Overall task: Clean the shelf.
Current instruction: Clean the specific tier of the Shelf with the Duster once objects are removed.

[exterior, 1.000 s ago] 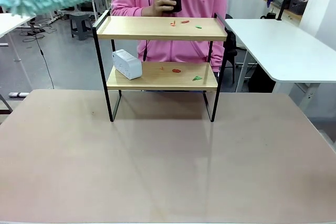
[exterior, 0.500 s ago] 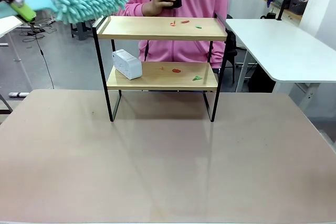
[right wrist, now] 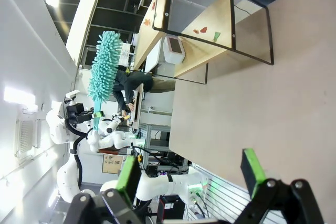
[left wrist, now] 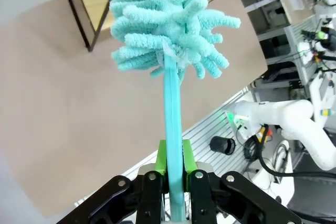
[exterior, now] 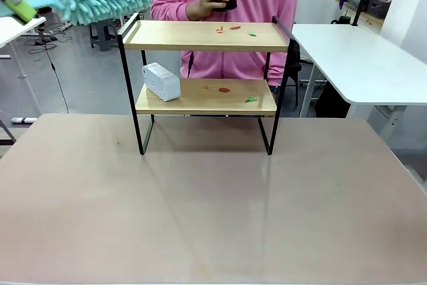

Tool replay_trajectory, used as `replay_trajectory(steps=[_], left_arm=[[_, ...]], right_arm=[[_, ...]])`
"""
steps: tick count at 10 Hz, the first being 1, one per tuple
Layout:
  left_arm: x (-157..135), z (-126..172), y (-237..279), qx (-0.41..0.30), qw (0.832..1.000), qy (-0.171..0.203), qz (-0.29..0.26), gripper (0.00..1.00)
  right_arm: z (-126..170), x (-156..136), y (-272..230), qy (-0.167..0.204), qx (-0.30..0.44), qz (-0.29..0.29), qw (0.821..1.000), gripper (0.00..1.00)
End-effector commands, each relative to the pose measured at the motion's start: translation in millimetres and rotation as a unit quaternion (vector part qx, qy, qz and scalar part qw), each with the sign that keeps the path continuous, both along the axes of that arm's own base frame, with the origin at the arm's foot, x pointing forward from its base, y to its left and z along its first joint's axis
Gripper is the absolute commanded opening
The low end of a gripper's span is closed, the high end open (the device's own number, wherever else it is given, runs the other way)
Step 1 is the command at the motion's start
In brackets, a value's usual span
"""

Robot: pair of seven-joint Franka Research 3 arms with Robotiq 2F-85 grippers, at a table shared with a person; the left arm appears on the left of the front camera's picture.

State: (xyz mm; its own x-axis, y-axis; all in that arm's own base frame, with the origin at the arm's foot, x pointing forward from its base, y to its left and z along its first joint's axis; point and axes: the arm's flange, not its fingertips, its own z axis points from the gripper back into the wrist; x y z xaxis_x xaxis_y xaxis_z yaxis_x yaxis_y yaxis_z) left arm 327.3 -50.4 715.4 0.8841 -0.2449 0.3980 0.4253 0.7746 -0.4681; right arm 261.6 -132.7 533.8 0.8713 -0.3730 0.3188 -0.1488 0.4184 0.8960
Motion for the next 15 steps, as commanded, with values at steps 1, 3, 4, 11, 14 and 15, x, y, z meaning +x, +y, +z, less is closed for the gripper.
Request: replay_trajectory(steps=[1, 3, 4, 11, 14, 15], left_arm=[[26.6, 17.9, -38.8, 0.040, 0.999, -0.022, -0.014, 0.12], [54.3, 19.3, -78.2, 0.091, 0.995, -0.016, -0.032, 0.00], [64.8, 15.3, -93.0, 0.116, 0.993, -0.009, -0.025, 0.00], [96.5, -28.1, -132.9, 0.186, 0.982, 0.012, -0.015, 0.00], [99.6, -20.6, -141.9, 0.180, 0.983, -0.012, -0.016, 0.00], [104.1, -20.3, -148.4, 0.177, 0.984, -0.012, -0.023, 0.00]], right_arm=[[1.3, 2.7, 1.4, -0.017, 0.005, 0.003, 1.000, 1.00], [1.3, 2.7, 1.4, -0.017, 0.005, 0.003, 1.000, 1.00], [1.3, 2.7, 1.4, -0.017, 0.005, 0.003, 1.000, 1.00], [1.3, 2.7, 1.4, -0.017, 0.005, 0.003, 1.000, 1.00], [1.3, 2.7, 1.4, -0.017, 0.005, 0.003, 1.000, 1.00], [1.3, 2.7, 1.4, -0.017, 0.005, 0.003, 1.000, 1.00]])
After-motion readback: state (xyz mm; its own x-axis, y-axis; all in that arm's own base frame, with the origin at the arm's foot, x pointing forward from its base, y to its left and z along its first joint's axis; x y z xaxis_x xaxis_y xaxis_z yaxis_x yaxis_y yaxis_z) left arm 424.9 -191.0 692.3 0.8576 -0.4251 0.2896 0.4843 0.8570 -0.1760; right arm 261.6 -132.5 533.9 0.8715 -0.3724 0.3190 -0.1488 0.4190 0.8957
